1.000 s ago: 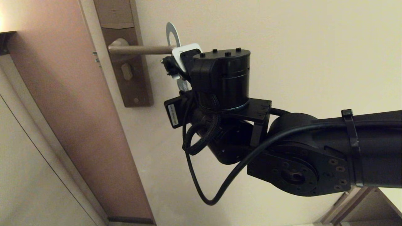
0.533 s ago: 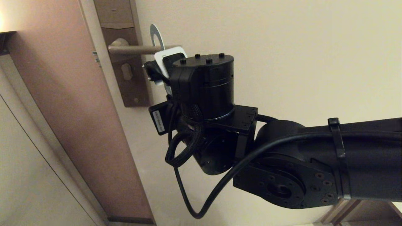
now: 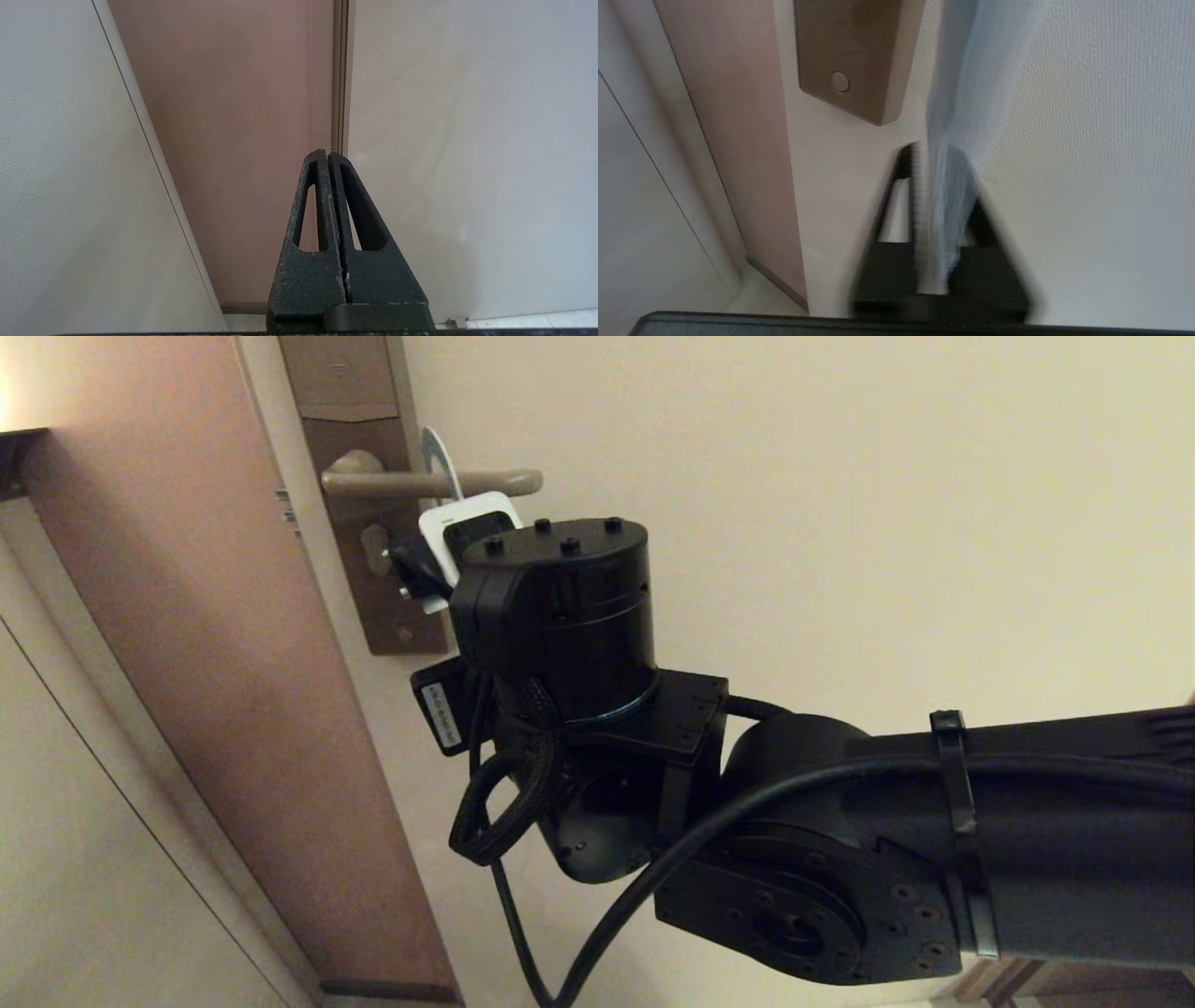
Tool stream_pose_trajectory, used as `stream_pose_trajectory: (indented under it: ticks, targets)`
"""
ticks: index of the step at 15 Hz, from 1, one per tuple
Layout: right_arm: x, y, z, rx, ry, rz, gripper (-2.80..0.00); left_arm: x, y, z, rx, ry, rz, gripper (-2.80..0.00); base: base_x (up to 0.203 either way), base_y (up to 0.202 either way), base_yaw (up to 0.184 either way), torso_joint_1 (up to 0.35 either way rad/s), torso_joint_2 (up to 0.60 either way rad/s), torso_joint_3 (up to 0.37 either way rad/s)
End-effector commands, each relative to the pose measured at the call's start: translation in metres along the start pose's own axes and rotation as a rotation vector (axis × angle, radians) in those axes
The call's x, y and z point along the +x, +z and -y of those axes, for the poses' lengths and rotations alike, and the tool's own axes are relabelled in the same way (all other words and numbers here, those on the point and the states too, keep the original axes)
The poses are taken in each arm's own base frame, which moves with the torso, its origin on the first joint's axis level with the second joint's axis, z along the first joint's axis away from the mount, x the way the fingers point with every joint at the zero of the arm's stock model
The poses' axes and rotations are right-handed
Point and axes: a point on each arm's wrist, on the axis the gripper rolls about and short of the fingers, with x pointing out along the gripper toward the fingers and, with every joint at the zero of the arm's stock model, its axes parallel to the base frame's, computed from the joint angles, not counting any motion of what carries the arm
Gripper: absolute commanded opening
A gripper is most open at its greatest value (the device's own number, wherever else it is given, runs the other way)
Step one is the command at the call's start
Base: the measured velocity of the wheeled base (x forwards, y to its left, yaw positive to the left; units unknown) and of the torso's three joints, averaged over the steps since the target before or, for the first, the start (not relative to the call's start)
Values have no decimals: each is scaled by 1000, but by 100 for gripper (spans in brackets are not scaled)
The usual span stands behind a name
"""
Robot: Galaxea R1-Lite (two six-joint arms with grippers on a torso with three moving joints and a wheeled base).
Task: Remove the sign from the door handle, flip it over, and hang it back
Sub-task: Hang the sign back with the other side facing out
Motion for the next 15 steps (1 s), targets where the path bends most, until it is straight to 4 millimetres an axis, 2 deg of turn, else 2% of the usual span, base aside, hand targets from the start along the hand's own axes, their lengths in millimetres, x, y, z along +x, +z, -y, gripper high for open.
stream_pose_trajectory:
  ticks: [1, 7, 15]
  targets:
    - [1, 1, -1, 5, -3, 6, 0, 0, 0, 0, 0, 0, 1, -280, 0, 0, 0, 0, 0, 0]
    - [-1, 5, 0, 16, -3, 15, 0, 0, 0, 0, 0, 0, 1, -280, 0, 0, 0, 0, 0, 0]
    - [-31, 40, 23, 46, 2, 64, 0, 0, 0, 0, 0, 0, 1, -280, 0, 0, 0, 0, 0, 0]
